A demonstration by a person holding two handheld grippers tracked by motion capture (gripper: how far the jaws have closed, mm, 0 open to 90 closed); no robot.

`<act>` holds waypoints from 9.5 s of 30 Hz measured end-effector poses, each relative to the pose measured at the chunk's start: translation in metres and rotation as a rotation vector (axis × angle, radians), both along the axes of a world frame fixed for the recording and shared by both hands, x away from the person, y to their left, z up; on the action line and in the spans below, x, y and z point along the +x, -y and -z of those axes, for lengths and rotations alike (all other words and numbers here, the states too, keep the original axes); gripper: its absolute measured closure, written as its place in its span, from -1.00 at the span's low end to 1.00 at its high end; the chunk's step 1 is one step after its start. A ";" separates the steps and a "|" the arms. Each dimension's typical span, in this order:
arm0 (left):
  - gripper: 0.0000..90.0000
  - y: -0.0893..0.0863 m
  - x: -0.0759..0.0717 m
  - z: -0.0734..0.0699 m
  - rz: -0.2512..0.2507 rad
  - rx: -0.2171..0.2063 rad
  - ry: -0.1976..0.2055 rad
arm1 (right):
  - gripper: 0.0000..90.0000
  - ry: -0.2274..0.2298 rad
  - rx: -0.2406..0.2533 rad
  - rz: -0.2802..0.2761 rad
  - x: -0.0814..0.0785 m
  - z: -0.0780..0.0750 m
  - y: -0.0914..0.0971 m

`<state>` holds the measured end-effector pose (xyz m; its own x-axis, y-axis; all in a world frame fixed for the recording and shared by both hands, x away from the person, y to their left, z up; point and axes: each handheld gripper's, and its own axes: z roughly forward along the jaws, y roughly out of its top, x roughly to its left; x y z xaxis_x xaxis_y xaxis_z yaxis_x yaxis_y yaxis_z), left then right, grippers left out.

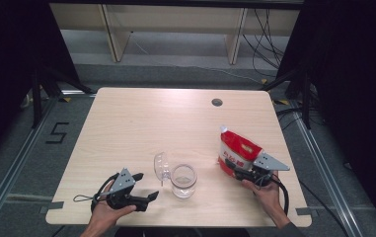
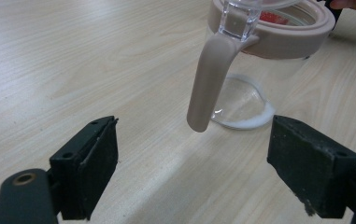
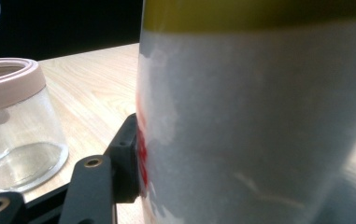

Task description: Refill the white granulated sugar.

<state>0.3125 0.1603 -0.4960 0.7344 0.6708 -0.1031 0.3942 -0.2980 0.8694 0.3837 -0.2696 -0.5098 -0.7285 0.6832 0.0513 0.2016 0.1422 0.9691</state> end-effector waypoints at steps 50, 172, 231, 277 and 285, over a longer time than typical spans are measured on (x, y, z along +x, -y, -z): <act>-0.64 -0.002 -0.001 -0.002 0.000 -0.007 0.001 | 0.05 0.265 -0.279 -0.129 -0.037 -0.035 -0.028; -0.64 -0.003 0.001 -0.001 0.006 0.014 0.013 | 0.10 0.915 -1.436 -0.144 -0.088 -0.068 -0.077; -0.64 -0.001 0.000 0.000 -0.007 0.000 -0.005 | 0.11 0.987 -1.453 -0.177 -0.087 -0.069 -0.080; -0.64 -0.002 0.001 -0.001 0.008 0.015 0.014 | 0.13 1.003 -1.510 -0.181 -0.088 -0.073 -0.080; -0.64 -0.002 0.001 -0.001 0.004 0.017 0.014 | 0.13 1.003 -1.519 -0.189 -0.088 -0.074 -0.080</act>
